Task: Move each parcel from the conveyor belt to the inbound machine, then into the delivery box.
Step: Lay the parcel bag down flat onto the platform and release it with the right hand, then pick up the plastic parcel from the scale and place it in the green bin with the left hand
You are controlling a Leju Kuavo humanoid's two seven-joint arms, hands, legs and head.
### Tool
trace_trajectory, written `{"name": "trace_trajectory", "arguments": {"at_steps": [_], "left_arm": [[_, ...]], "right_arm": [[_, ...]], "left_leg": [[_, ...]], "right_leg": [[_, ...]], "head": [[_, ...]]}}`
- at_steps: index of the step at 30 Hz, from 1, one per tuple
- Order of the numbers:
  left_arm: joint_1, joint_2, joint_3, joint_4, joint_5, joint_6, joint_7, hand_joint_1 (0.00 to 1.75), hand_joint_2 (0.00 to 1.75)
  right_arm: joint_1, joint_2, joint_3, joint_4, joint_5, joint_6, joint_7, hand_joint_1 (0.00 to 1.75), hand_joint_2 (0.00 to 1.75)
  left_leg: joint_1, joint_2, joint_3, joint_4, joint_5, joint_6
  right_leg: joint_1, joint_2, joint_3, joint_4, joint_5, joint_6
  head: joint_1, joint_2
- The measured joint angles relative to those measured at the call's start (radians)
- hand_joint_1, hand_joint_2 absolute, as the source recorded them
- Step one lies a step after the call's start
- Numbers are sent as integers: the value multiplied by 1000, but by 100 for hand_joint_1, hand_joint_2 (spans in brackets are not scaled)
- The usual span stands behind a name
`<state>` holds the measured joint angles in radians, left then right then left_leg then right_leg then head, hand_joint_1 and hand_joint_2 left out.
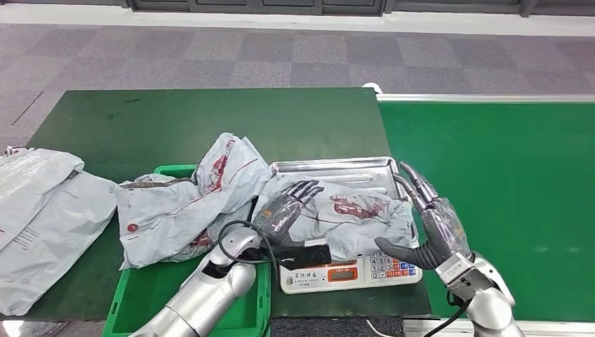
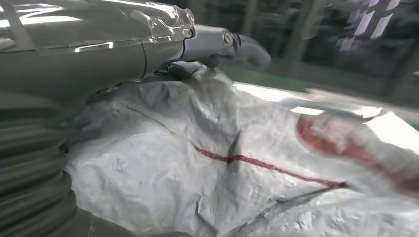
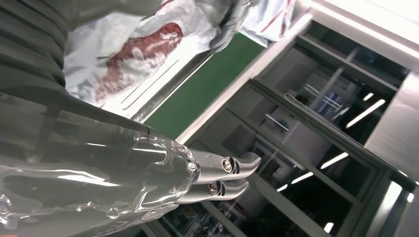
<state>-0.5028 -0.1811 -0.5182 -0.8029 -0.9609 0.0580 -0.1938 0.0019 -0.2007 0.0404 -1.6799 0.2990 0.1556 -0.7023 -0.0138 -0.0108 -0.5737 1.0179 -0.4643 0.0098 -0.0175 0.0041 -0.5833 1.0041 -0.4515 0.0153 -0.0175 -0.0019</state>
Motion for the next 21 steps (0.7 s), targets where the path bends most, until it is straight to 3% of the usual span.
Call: {"name": "trace_trajectory", "arguments": {"at_steps": [6,7,10,11,21], "left_arm": [[-50,-14,-7,92,-47,-6,58,0,175],[-55,-16,-7,103,-52,-10,66,25,175],[-71,-21,-8,141,-71,-21,96,156,175],[-74,-23,-8,152,-74,-20,101,175,175],[-55,-29,-6,166,-89,13,73,175,175]], "right_arm": [[-8,6,0,0,-23,0,0,0,0],[-9,7,0,0,-27,0,0,0,0],[-19,10,0,0,-42,0,0,0,0],[-23,12,0,0,-45,0,0,0,0],[-10,19,-3,-5,-40,36,0,0,0]], "left_leg": [[0,0,3,0,0,0],[0,0,3,0,0,0],[0,0,2,0,0,0],[0,0,2,-1,-1,0],[0,1,9,-1,-2,0]], "right_leg": [[0,0,3,0,0,0],[0,-1,4,0,0,0],[0,-1,7,0,0,0],[0,-1,9,-1,-1,0],[0,0,12,-1,-1,0]], "head": [[0,0],[0,0],[0,0],[0,0],[0,0]]}}
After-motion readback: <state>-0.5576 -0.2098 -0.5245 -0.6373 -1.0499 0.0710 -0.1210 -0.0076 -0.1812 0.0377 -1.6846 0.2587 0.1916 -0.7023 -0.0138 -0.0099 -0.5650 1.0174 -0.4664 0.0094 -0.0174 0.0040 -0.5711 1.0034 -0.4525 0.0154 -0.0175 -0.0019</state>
